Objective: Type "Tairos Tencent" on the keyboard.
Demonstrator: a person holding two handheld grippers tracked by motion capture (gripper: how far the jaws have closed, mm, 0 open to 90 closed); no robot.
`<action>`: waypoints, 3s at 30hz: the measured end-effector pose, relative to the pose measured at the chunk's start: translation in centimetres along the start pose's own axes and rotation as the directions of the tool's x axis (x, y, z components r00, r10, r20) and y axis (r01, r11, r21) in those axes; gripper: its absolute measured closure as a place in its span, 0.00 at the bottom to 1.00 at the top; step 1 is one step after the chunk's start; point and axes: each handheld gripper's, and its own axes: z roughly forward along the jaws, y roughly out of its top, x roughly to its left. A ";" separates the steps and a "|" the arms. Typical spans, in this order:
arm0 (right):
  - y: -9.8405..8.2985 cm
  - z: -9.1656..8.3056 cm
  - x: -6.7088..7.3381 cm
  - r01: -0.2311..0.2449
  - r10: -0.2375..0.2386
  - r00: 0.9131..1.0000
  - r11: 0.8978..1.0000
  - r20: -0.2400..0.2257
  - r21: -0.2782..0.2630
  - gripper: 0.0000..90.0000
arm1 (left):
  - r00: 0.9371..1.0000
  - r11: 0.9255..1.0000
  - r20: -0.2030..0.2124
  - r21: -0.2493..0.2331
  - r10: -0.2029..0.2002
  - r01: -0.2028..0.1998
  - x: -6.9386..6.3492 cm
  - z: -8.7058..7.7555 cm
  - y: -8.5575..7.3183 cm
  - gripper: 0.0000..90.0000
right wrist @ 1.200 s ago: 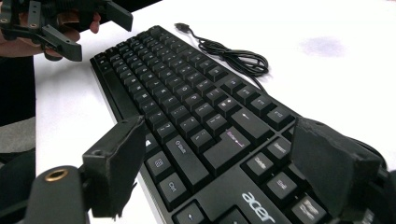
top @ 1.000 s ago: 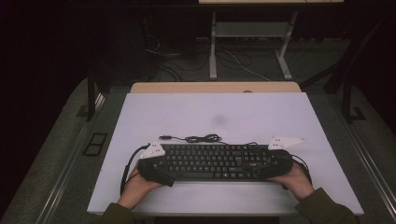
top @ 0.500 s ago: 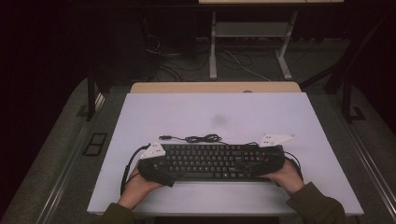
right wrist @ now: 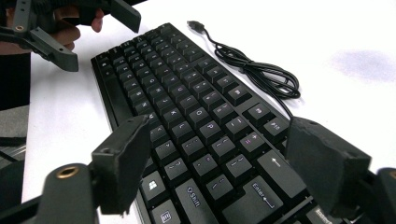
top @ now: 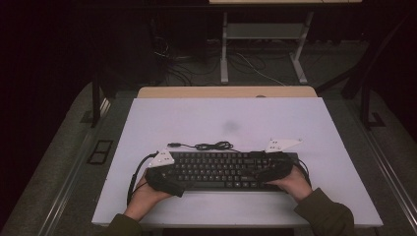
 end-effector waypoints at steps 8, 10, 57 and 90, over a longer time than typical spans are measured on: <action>-0.3 0.2 0.0 -0.005 0.005 1.000 1.000 -0.018 0.022 0.34 | 1.000 1.000 0.002 0.006 0.005 -0.005 -0.1 0.1 0.0 0.00; -0.4 0.2 -0.1 -0.006 0.007 1.000 1.000 -0.022 0.024 0.37 | 1.000 1.000 0.002 0.006 0.005 -0.005 -0.1 0.1 0.0 0.00; -1.4 0.9 0.7 0.065 -0.055 0.996 0.986 -0.065 0.153 0.99 | 1.000 1.000 0.008 0.014 0.011 -0.011 -0.1 0.2 -0.1 0.00; -1.8 1.1 0.4 0.060 -0.051 0.997 0.982 -0.054 0.178 0.99 | 1.000 1.000 -0.002 0.012 0.016 -0.015 0.0 0.6 0.6 0.00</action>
